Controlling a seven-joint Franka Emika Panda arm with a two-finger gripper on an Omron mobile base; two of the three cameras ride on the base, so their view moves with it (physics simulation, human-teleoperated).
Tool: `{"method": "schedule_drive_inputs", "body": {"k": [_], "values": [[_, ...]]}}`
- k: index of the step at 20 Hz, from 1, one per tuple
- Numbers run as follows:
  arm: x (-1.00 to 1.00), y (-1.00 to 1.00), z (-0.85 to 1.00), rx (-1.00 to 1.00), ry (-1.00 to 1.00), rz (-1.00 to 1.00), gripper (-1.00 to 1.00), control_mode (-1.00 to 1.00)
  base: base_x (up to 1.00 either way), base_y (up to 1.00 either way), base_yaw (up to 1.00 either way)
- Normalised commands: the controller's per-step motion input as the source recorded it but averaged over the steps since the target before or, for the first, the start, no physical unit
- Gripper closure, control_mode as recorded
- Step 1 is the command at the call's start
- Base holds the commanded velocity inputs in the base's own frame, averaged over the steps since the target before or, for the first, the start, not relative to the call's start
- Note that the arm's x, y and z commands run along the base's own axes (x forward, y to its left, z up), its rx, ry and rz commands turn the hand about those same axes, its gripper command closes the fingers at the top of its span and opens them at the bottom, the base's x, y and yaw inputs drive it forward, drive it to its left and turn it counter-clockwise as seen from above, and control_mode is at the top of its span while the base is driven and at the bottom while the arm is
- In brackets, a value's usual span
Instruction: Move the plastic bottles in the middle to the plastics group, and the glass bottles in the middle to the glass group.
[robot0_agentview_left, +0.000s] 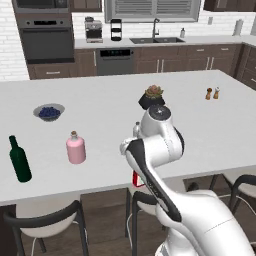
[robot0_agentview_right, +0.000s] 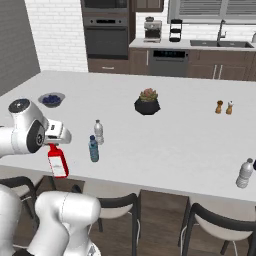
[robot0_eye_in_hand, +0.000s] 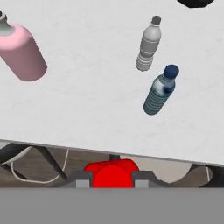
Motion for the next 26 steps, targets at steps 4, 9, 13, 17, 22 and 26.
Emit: {"method": "schedule_drive_inputs", "body": {"k": [4,9,13,17,22,26], "values": [[0.00,0.83,0.40,0.00,0.00,0.00,1.00,-1.00,0.00,0.00,0.00],[0.02,0.62,0.19,0.01,0.00,0.00,1.00,-1.00,0.00,0.00,0.00],[0.04,0.41,-0.25,0.06,0.00,0.00,1.00,-1.00,0.00,0.00,0.00],[0.27,0.54,-0.31,0.09,0.00,0.01,1.00,-1.00,0.00,0.00,0.00],[0.18,0.36,-0.02,0.05,0.00,0.00,1.00,-1.00,0.00,0.00,0.00],[0.01,0.37,0.00,0.02,0.00,0.00,1.00,-1.00,0.00,0.00,0.00]]}}
